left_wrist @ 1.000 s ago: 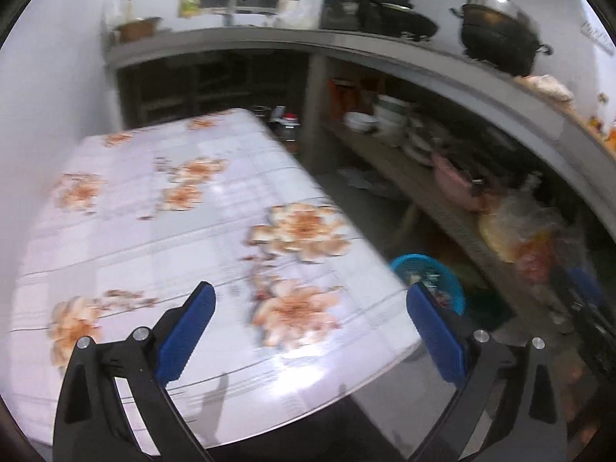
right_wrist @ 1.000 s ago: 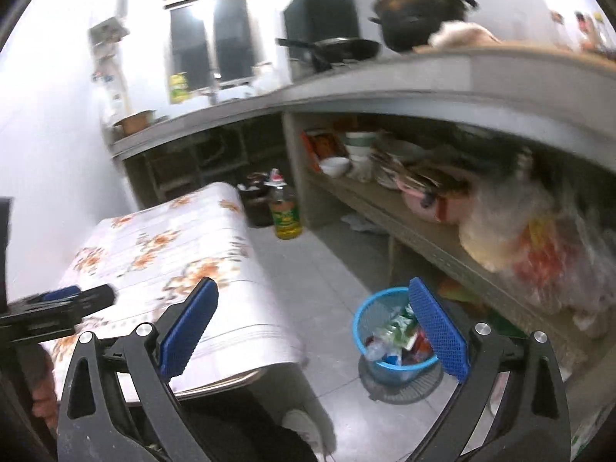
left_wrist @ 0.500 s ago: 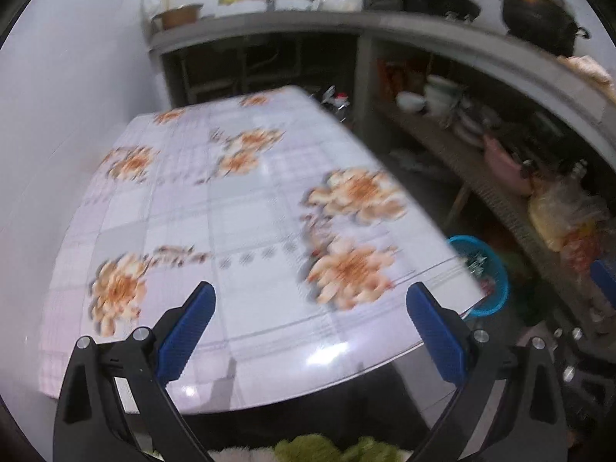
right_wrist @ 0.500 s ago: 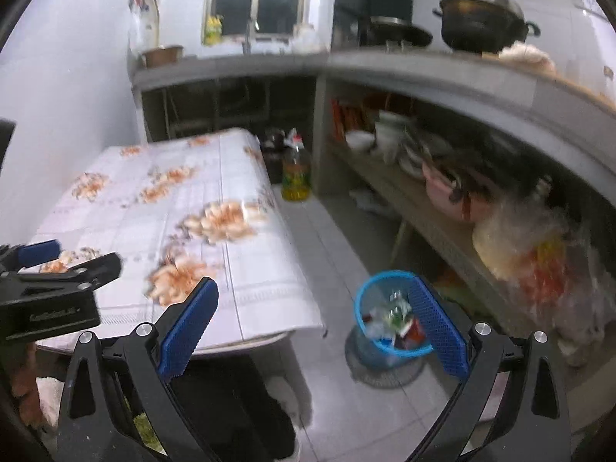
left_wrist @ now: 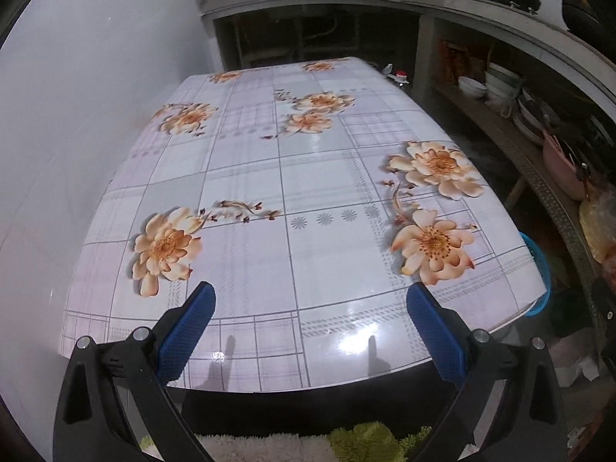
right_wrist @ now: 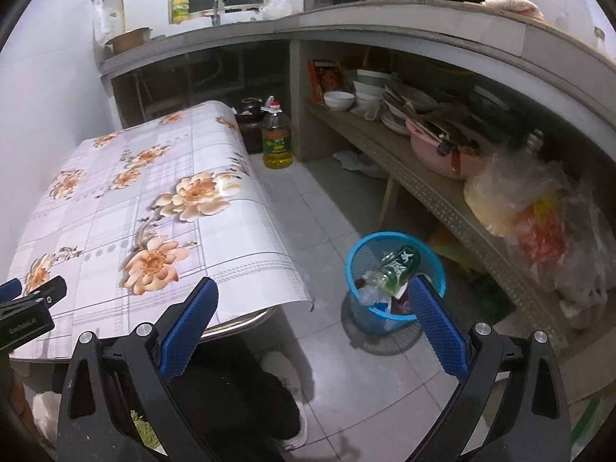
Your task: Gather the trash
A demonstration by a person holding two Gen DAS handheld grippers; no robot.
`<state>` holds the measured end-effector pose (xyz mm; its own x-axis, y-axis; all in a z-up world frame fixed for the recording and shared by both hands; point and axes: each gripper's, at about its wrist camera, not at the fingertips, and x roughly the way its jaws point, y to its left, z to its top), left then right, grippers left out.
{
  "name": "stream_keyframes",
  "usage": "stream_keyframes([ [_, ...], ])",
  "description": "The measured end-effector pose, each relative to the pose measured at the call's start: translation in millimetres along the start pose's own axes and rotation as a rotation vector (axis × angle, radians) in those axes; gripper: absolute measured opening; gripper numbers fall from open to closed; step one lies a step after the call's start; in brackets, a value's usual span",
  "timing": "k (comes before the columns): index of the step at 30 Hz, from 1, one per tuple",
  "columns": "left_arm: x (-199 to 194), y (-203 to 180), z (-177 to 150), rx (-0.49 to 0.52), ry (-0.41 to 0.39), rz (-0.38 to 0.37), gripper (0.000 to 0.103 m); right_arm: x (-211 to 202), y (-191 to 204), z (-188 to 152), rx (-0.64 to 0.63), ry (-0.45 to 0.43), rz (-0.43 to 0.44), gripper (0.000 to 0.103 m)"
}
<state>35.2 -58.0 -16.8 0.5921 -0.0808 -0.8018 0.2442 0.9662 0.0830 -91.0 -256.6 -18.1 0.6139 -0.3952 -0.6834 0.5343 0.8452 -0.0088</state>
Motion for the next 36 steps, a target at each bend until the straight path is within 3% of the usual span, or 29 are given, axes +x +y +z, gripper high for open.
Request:
stream_keyframes([
  [9,0.0,-8.0,0.9,0.034,-0.004,0.014,0.097,1.0,-6.0,1.4,0.012,0.009,-0.018,0.095],
  [36,-0.8,-2.7,3.5,0.007,0.001,0.016,0.097,-4.8,-7.5,4.9,0.002,-0.004,-0.029,0.095],
])
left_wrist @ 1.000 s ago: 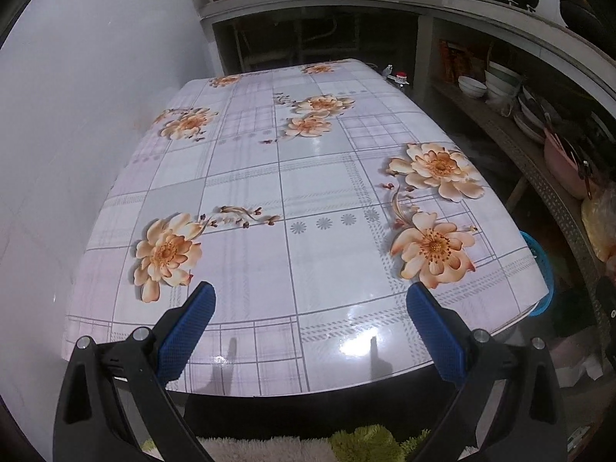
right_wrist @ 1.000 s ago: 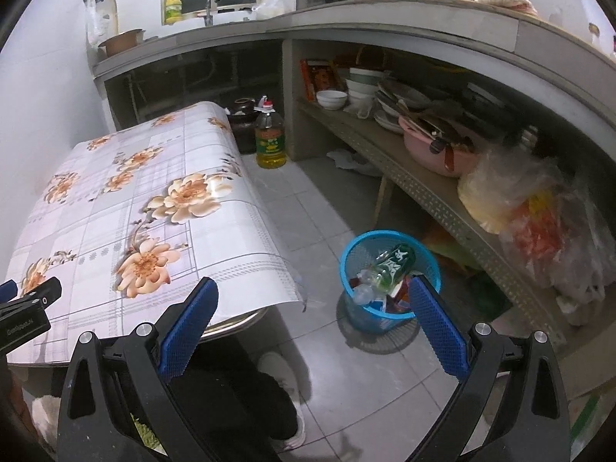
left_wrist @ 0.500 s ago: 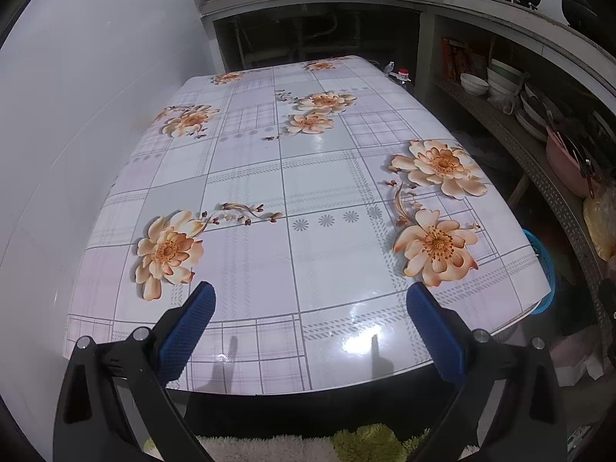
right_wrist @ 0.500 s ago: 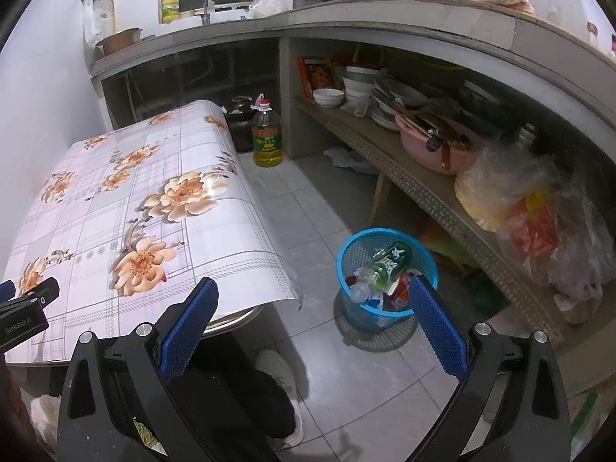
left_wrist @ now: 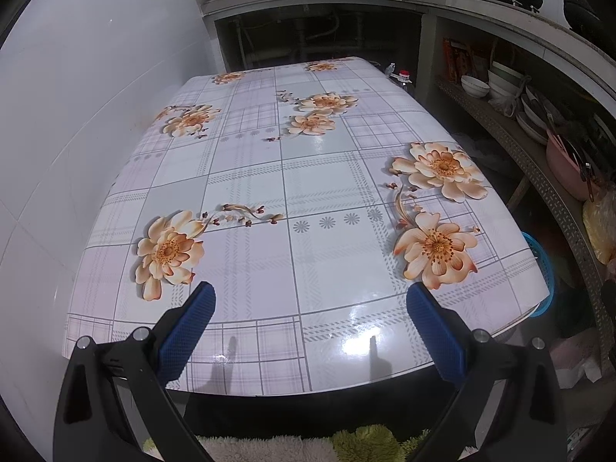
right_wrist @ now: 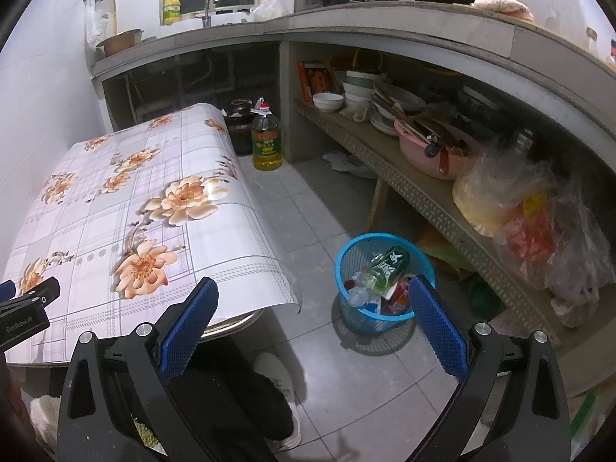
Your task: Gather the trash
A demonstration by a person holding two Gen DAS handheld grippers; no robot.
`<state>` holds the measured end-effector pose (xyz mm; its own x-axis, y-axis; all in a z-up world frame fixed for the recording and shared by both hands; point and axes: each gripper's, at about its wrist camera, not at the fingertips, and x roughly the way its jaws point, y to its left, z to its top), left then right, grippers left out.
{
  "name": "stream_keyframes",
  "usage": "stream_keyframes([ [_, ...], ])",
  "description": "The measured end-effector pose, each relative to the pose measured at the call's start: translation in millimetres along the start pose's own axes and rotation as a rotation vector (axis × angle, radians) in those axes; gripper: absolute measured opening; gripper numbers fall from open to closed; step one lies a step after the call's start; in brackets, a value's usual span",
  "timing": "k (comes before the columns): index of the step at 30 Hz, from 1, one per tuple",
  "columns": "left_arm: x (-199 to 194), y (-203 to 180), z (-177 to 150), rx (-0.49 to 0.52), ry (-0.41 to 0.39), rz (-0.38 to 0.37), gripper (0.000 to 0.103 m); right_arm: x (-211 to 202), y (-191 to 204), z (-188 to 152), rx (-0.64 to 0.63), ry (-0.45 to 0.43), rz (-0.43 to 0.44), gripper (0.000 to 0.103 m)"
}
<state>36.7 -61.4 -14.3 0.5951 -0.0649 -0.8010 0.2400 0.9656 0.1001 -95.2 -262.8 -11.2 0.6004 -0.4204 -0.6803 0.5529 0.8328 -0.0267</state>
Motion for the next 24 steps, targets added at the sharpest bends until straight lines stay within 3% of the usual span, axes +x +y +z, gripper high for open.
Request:
stream_keyframes([
  [24,-0.1,-0.4,0.5,-0.005,0.0,0.003,0.097,-0.2,0.6,0.8,-0.001,-0.002,-0.002,0.095],
])
